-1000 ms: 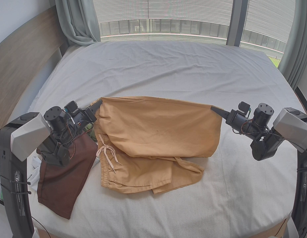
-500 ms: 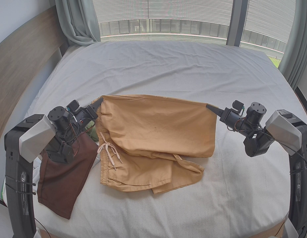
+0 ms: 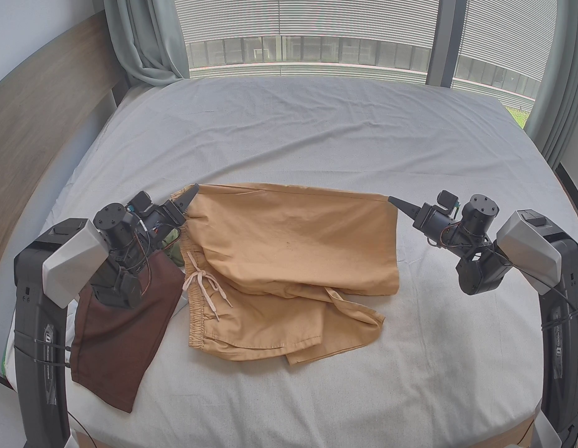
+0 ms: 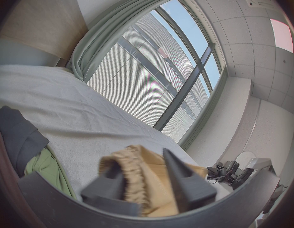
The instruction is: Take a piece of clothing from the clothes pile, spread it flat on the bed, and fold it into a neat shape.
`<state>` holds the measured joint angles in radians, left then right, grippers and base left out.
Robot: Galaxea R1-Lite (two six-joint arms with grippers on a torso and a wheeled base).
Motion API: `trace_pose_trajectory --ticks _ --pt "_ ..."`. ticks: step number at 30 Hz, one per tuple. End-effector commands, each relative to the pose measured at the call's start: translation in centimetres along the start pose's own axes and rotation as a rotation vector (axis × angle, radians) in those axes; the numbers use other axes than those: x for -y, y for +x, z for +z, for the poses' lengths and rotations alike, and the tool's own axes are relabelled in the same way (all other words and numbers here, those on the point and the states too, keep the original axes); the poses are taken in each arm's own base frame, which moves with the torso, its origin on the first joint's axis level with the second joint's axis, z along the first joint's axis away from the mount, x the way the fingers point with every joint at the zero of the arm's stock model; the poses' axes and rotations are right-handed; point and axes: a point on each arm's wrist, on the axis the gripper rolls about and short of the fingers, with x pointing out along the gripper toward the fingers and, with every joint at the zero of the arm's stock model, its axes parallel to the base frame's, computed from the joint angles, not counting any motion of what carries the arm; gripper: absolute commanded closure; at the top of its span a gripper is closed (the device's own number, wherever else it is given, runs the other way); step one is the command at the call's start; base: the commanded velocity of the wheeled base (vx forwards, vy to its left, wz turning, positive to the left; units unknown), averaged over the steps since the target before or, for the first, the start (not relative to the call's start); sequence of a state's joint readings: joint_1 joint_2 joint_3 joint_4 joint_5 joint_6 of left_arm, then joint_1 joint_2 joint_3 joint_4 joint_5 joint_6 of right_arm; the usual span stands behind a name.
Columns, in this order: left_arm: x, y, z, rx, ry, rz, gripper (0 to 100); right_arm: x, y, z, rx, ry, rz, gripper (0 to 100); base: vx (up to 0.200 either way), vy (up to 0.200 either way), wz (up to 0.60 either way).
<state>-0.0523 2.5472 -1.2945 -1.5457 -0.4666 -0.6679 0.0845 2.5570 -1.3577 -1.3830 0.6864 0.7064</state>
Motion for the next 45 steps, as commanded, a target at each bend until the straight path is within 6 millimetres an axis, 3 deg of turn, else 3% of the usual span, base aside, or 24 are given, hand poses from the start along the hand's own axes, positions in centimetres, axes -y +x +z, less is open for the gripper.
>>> trace_pose_trajectory --ticks 1,7,13,17,23,29,37,38,45 --pt "0.3 0.2 0.0 0.001 -0.015 -0.004 0 -0.2 -0.3 -0.1 0.0 0.002 -0.009 0 0.0 0.0 0.0" --pt "0.3 -0.6 -0.6 -0.016 -0.037 0.045 0 -2.1 -2.1 -0.1 -0.008 0.008 -0.016 0 0.0 0.0 0.0" --pt "1.5 -2.7 -0.4 -0.07 -0.065 0.08 0 -4.9 -4.6 -2.1 -0.063 0.009 -0.032 0 0.0 0.0 0.0" --pt "3.3 -4.7 0.4 -0.128 -0.084 0.078 0 -6.1 -6.5 -3.2 -0.125 -0.023 -0.055 0 0.0 0.0 0.0" --pt "5.3 -7.5 1.2 -0.192 -0.065 0.078 0 -8.1 -8.3 -3.0 -0.154 -0.03 -0.062 0 0.0 0.0 0.0" --pt "4.7 -9.8 1.0 -0.237 -0.015 0.129 0 -9.3 -10.0 -3.9 -0.228 -0.022 -0.032 0 0.0 0.0 0.0" --pt "4.6 -12.0 0.1 -0.308 0.022 0.153 0 -8.7 -10.6 -6.4 -0.302 -0.099 -0.041 0 0.0 0.0 0.0" --pt "4.6 -12.5 -0.3 -0.331 0.024 0.158 0 -8.1 -10.9 -7.4 -0.33 -0.091 -0.055 0 0.0 0.0 0.0" --pt "5.0 -13.6 -1.1 -0.387 -0.011 0.142 0 -7.8 -11.1 -7.6 -0.335 -0.083 -0.065 0 0.0 0.0 0.0"
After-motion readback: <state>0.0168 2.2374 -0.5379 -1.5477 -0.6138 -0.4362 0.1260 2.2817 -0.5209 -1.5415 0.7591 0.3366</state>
